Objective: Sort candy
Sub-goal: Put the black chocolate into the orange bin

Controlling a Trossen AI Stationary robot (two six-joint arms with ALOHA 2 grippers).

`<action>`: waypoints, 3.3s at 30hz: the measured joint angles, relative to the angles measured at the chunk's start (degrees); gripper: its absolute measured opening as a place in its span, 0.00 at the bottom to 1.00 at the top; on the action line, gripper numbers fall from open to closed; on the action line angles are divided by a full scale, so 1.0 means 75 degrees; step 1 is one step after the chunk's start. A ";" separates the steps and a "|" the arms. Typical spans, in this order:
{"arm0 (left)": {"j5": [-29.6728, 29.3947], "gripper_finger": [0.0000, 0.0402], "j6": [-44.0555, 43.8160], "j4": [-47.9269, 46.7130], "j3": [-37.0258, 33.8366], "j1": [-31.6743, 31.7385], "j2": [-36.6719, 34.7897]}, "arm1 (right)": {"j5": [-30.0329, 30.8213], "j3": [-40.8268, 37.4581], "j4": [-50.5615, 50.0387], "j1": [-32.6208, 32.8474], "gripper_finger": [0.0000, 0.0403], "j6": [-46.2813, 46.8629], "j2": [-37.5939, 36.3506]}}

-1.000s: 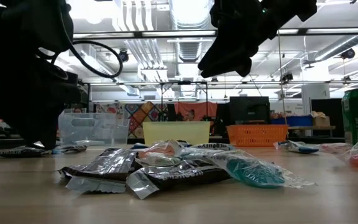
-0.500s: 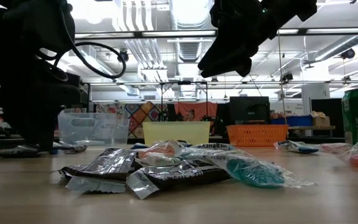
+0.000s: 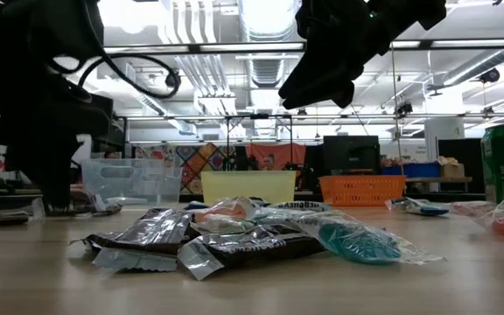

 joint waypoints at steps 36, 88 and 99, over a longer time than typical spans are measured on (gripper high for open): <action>-0.2350 0.00 0.4139 0.0589 0.0100 0.0847 -0.3962 | 0.0033 -0.0002 -0.0040 0.0129 0.34 -0.0114 -0.0003; 0.1978 0.00 0.9778 0.9441 0.0052 0.6108 0.0094 | -0.2688 -0.0624 0.5778 -0.4857 0.52 -0.1290 0.0316; 0.2039 0.00 0.7521 0.9398 0.0052 0.5568 0.0185 | -0.3496 0.0146 0.4968 -0.4825 0.52 0.0141 0.0923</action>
